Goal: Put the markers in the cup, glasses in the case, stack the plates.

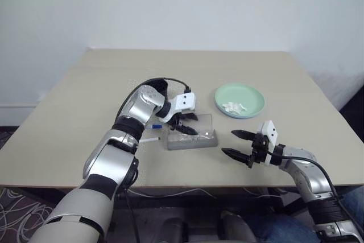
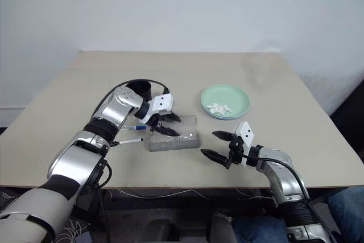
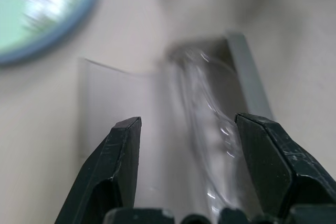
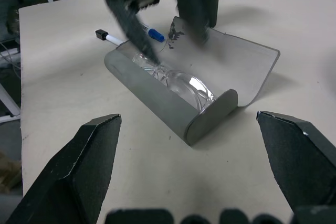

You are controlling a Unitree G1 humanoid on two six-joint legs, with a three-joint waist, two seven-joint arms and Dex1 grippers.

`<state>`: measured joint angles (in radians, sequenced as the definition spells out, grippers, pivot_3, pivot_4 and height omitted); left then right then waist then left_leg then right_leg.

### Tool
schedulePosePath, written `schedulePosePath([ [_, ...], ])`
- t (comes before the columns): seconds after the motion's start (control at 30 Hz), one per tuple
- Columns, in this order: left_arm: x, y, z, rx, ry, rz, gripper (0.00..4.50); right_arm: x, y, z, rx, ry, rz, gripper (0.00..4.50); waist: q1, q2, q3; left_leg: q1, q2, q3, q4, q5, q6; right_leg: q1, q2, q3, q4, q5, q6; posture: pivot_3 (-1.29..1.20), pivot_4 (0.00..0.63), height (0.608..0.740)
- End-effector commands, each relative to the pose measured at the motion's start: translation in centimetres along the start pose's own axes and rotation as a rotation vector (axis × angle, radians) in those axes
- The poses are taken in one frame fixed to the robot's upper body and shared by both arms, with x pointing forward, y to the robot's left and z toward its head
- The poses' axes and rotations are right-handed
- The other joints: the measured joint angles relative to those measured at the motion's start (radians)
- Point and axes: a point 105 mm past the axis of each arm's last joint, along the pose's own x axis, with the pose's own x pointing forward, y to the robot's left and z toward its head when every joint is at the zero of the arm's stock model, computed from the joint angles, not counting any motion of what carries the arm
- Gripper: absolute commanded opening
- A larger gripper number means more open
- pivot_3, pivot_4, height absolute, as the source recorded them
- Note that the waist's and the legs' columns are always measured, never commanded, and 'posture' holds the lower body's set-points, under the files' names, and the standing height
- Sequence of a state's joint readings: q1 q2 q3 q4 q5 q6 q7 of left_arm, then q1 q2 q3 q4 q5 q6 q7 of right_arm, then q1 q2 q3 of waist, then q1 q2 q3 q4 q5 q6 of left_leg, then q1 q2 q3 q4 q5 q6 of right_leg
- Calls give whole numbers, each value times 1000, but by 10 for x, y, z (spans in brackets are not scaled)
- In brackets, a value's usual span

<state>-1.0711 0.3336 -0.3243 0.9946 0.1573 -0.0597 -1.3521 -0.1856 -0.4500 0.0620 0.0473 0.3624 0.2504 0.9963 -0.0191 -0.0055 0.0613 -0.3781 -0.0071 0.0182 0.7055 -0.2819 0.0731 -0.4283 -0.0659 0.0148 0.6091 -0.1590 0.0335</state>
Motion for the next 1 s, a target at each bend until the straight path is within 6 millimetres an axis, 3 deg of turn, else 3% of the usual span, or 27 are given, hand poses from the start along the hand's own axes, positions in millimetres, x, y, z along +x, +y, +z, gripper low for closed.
schedulePosePath([
  [0.03, -13, 24, 27, 50, -56, 136, 3006, 1, -1, 15, -44, -40, 8, 4497, 0, 0, 0, 0, 0, 0, 0, 0, 0, 0, 0, 0, 0, 0, 0, 0, 0, 721],
  [0.13, -17, 37, 28, 80, -32, 232, 3006, 2, -2, 14, -43, -40, 10, 4497, 0, 0, 0, 0, 0, 0, 0, 0, 0, 0, 0, 0, 0, 0, 0, 0, 0, 721],
  [0.2, -18, 41, 27, 99, -14, 267, 2624, 2, -3, 12, -43, -40, 10, 4497, -1, 0, 0, 0, 0, 0, 0, 0, 0, 0, 0, 0, 0, 0, 1, 0, 0, 721],
  [0.33, -16, 47, 22, 158, 26, 335, 1408, 2, -3, 8, -42, -42, 9, 4497, 0, 0, 0, 0, 0, 0, 0, 0, 0, 0, 0, 0, 0, 0, 1, 0, 0, 721],
  [0.43, -12, 52, 15, 182, 91, 395, 201, 2, -3, 6, -43, -44, 7, 4497, 0, 0, 0, 0, 0, 0, 0, 0, 0, 0, 0, 0, 0, 1, 1, 0, 0, 721],
  [0.47, -11, 54, 12, 189, 114, 412, 36, 2, -4, 6, -43, -45, 7, 4497, 0, 0, 0, 0, 0, 0, 0, 0, 0, 0, 0, 0, 0, 1, 1, 0, 0, 721],
  [0.87, 3, 33, -25, 204, 260, 277, 36, 0, -5, 7, -59, -61, -2, 4497, 0, 0, 0, 0, 0, 0, 0, 0, 0, 0, 0, 0, 0, 1, 1, 0, 0, 721],
  [1.0, -1, 22, -18, 89, 150, 166, 36, -1, -7, 7, -56, -71, -11, 4497, -1, 0, 0, 0, 0, 1, 0, 0, 0, 0, 0, 0, 0, 1, 1, 0, 0, 721],
])
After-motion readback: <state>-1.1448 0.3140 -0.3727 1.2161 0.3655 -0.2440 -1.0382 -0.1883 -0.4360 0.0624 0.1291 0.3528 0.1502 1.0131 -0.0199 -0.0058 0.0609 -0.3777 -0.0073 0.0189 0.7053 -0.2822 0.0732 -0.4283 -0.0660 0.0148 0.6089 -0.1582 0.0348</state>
